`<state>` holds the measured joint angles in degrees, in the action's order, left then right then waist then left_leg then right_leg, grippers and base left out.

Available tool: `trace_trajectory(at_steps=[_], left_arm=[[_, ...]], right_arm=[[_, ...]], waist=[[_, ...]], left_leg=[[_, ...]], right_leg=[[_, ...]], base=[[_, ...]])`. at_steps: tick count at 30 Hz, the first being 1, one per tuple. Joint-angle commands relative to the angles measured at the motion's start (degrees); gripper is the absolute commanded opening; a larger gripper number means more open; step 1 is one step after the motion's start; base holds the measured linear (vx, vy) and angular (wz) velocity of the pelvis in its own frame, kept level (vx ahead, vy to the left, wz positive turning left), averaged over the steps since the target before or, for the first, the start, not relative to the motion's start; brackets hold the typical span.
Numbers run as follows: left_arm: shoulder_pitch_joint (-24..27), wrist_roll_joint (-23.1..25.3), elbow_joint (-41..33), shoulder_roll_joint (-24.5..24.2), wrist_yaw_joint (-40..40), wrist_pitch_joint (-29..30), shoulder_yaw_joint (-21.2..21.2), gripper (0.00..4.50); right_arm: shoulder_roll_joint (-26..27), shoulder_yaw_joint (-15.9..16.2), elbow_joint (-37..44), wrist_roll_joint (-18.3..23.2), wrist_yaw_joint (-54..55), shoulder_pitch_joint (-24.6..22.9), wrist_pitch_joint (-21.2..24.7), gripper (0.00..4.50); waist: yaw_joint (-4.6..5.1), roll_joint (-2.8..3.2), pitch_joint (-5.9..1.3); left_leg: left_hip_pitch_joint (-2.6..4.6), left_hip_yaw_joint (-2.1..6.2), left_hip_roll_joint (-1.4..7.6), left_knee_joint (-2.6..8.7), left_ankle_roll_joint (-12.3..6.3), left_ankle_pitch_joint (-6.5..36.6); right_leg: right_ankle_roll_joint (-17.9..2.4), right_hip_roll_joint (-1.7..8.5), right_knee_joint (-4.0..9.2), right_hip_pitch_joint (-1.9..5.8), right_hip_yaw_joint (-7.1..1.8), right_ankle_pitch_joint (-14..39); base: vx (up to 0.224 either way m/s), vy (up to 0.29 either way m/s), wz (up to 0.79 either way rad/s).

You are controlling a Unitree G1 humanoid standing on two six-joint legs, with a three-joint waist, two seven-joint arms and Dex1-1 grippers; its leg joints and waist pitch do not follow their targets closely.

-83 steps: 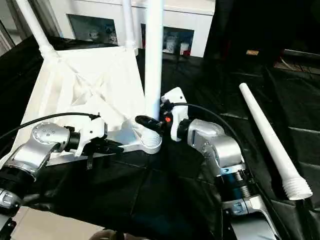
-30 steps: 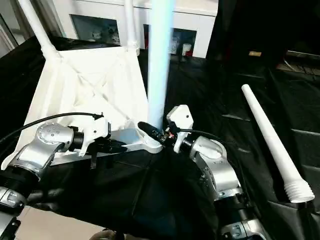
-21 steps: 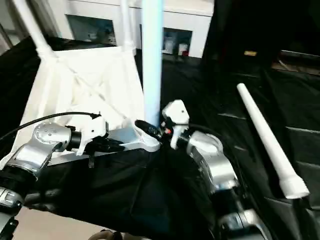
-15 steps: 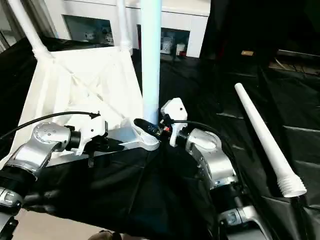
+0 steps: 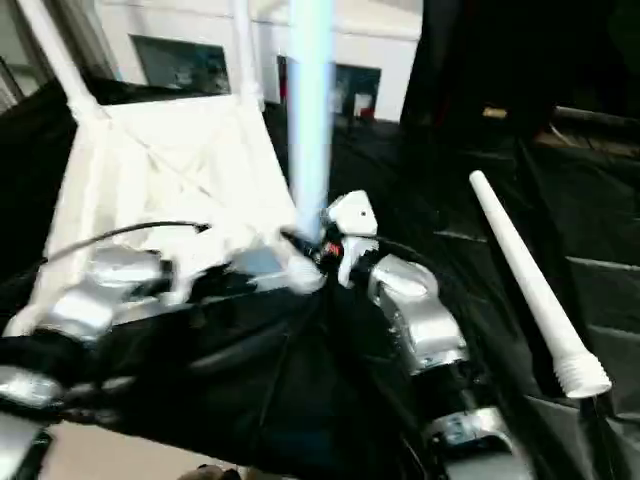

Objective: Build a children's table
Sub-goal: Rotate leg to tighten

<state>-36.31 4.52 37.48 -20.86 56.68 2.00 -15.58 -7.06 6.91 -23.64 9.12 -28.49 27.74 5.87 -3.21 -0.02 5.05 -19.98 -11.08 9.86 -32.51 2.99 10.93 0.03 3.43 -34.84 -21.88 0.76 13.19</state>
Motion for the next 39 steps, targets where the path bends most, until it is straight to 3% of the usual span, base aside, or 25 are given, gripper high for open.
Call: trace_trajectory(at_steps=[1, 4, 7, 8, 10, 12, 13, 16, 17, 19, 22, 27, 33, 39], left_arm=[[-0.69, 1.02, 1.57, 1.87, -5.49, 3.03, 0.06, 0.00], [-2.29, 1.43, 1.78, 6.62, -11.11, 7.83, 0.13, 0.00], [-4.60, 1.48, 3.21, 12.64, -16.78, 12.12, 0.51, 0.00], [-4.60, 1.48, 3.21, 12.64, -16.78, 12.12, 0.51, 0.00], [-6.26, 1.34, 4.75, 16.29, -20.70, 14.65, 1.24, 0.00], [-7.69, 0.96, 6.16, 18.67, -23.48, 15.98, 2.11, 0.00], [-8.60, 0.71, 7.03, 19.98, -25.39, 16.61, 2.84, 0.00], [-8.96, 1.40, 7.13, 19.84, -25.65, 16.72, 2.56, 0.00], [-8.98, 1.59, 7.11, 19.72, -25.62, 16.66, 2.45, 0.00], [-9.00, 2.08, 6.84, 19.49, -25.83, 17.28, 2.52, 0.00], [-8.87, 2.30, 6.48, 18.98, -25.54, 17.57, 2.56, 0.00], [-8.94, 2.37, 6.25, 18.35, -24.74, 17.12, 2.49, 0.00], [-9.00, 2.48, 5.94, 18.10, -23.82, 16.80, 2.06, 0.00], [-8.13, 2.76, 4.10, 17.09, -20.54, 16.79, 0.44, 0.00]], right_arm=[[0.76, 1.15, -7.87, -2.95, 3.78, -3.59, 5.88, 1.84], [4.06, -1.71, -11.01, -2.22, 11.62, -1.97, 6.94, 1.84], [6.57, -3.87, -14.36, -1.91, 18.20, 0.52, 6.73, 1.84], [6.57, -3.87, -14.36, -1.91, 18.20, 0.52, 6.73, 1.84], [7.86, -4.67, -16.16, -2.45, 21.72, 1.96, 5.70, 1.84], [9.11, -6.00, -17.38, -2.12, 24.26, 3.02, 5.68, 1.84], [9.68, -6.52, -18.11, -2.25, 25.63, 3.69, 5.26, 1.84], [10.16, -6.83, -18.82, -2.19, 25.95, 4.33, 5.09, 1.84], [10.23, -6.90, -18.93, -2.18, 25.99, 4.43, 5.09, 1.84], [10.58, -7.22, -20.00, -2.46, 26.31, 5.16, 4.66, 1.84], [10.85, -7.56, -20.48, -2.18, 25.66, 5.67, 4.17, 1.84], [10.86, -7.77, -20.35, -1.86, 23.50, 6.63, 3.80, 1.84], [10.05, -8.09, -21.70, -2.80, 23.06, 8.84, 3.15, 1.84], [8.70, -7.10, -22.32, -3.35, 18.60, 10.43, 3.35, 1.84]], waist=[[0.53, 0.11, -1.65], [0.75, 0.01, -1.64], [0.68, -0.06, -1.67], [0.62, -0.15, -1.72], [0.41, -0.18, -1.75], [0.41, -0.02, -1.90], [0.41, -0.02, -1.84], [0.34, -0.04, -2.02], [0.40, -0.10, -2.17], [0.59, -0.14, -2.27], [0.57, -0.09, -2.02], [0.79, 0.04, -1.69], [1.29, 0.15, -1.60], [1.29, -0.04, -1.90]], left_leg=[[1.24, 2.41, 3.67, 5.24, 2.99, 24.35], [0.93, 2.28, 3.75, 5.63, 3.06, 22.98], [1.04, 1.85, 3.61, 5.55, 3.01, 21.38], [1.17, 1.75, 3.52, 5.43, 2.88, 21.54], [0.66, 1.70, 3.41, 5.39, 1.63, 19.43], [1.27, 1.31, 3.34, 5.16, 1.59, 19.40], [0.99, 1.36, 3.33, 5.18, 1.41, 18.75], [0.44, 1.54, 3.24, 5.16, 0.72, 16.89], [-0.03, 1.68, 3.23, 5.17, 0.12, 14.83], [0.05, 1.48, 3.18, 4.84, -1.11, 12.43], [0.05, 1.42, 3.25, 4.99, -1.44, 13.04], [0.37, 1.74, 3.55, 5.63, 0.18, 18.01], [0.39, 1.92, 3.55, 5.87, 1.38, 20.96], [-0.21, 1.55, 3.57, 5.48, -0.40, 15.70]], right_leg=[[-7.62, 5.20, 6.58, -0.48, -2.97, 31.76], [-8.04, 4.94, 6.35, -0.58, -2.94, 26.47], [-9.00, 4.61, 6.28, -0.53, -2.85, 21.58], [-9.04, 4.60, 6.34, -0.57, -2.86, 21.30], [-8.95, 4.72, 6.22, -0.12, -2.93, 18.74], [-9.38, 4.53, 6.36, -0.49, -3.02, 17.44], [-9.69, 4.50, 6.17, -0.18, -3.00, 15.68], [-9.61, 4.60, 5.87, 0.48, -2.82, 12.85], [-9.69, 4.54, 5.46, 0.98, -2.62, 9.88], [-10.90, 4.51, 5.23, 1.12, -2.48, 5.27], [-11.57, 4.65, 5.57, 1.23, -2.48, 7.76], [-9.73, 4.63, 6.35, 0.66, -2.56, 17.09], [-8.77, 4.64, 6.64, 0.11, -2.67, 19.94], [-10.61, 4.60, 6.02, 0.60, -2.59, 11.68]], base=[[0.000, 0.000, 0.00], [0.000, 0.000, 0.00], [0.000, 0.000, 0.00], [0.000, 0.000, 0.00], [0.000, 0.000, 0.00], [0.000, 0.000, 0.00], [0.000, 0.000, 0.00], [0.000, 0.000, 0.00], [0.073, -0.006, -0.03], [0.070, -0.010, -0.02], [0.000, 0.000, 0.00], [0.000, 0.000, 0.00], [0.000, 0.000, 0.00], [0.000, 0.000, 0.00]])
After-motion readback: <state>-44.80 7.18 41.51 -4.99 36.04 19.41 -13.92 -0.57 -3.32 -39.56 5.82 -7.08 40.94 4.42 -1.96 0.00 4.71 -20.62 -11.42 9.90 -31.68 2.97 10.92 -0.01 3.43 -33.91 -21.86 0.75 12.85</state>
